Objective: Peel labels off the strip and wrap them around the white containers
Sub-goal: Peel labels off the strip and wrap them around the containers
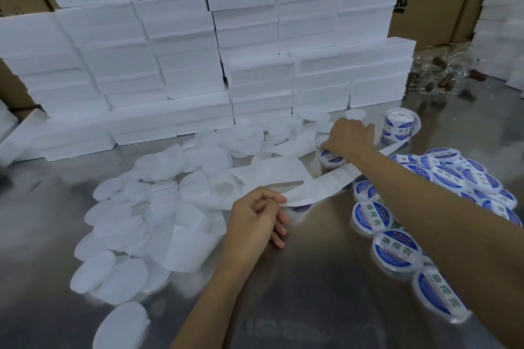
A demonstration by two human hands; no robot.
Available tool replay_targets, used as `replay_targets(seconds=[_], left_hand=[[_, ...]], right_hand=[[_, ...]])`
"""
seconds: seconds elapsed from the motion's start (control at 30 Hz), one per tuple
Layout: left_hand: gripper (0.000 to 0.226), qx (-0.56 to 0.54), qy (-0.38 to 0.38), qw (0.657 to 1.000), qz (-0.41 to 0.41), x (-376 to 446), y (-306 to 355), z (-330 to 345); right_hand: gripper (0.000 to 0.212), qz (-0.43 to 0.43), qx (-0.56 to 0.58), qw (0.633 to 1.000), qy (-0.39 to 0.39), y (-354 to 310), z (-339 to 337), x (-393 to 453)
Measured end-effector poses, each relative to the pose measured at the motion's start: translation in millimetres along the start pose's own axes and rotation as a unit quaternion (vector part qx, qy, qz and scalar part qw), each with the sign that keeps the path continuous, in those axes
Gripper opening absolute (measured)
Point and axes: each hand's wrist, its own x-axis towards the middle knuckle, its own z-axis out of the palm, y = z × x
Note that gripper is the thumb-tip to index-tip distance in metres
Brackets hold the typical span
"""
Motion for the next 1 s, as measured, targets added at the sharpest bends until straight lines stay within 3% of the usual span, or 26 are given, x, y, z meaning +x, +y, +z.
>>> replay_targets(seconds=[0.1, 0.2, 0.27, 0.33, 0.43, 0.57, 0.7, 0.83, 0.93, 1.0], left_hand=[[0.024, 0.001, 0.001, 1.000, 0.002, 0, 1, 0], [0.024, 0.000, 0.004, 1.000, 0.003, -2, 2, 0], [0.023, -0.006, 0.007, 1.000, 0.008, -2, 4, -1], [0.024, -0.013, 0.014, 1.000, 0.015, -3, 6, -1], [0.024, -0.031, 0.036, 0.998, 0.029, -6, 8, 1], [0.009, -0.096, 0.081, 0.991, 0.050, -12, 18, 5], [0.029, -0.075, 0.061, 0.992, 0.079, -20, 26, 5], [0.039, -0.081, 0.036, 0.992, 0.095, -23, 25, 3], [0.038, -0.087, 0.095, 0.986, 0.102, -20, 27, -2], [0.036, -0.088, 0.127, 0.982, 0.109, -18, 27, -8]], right_hand=[[0.013, -0.028, 0.012, 1.000, -0.004, 1, 2, -10], [0.018, -0.078, -0.001, 0.997, 0.012, 8, 3, -22], [0.015, -0.078, 0.091, 0.993, 0.018, 15, -5, -30], [0.009, -0.054, 0.246, 0.968, 0.006, 19, -19, -38], [0.014, -0.029, 0.431, 0.901, -0.040, 15, -49, -61], [0.017, -0.089, 0.483, 0.856, -0.159, 5, -74, -110], [0.017, -0.153, 0.515, 0.814, -0.220, -11, -77, -154], [0.013, -0.112, 0.534, 0.817, -0.185, -20, -61, -166], [0.020, -0.101, 0.467, 0.877, -0.049, -20, -41, -172], [0.037, -0.180, 0.347, 0.920, -0.022, -18, -27, -177]])
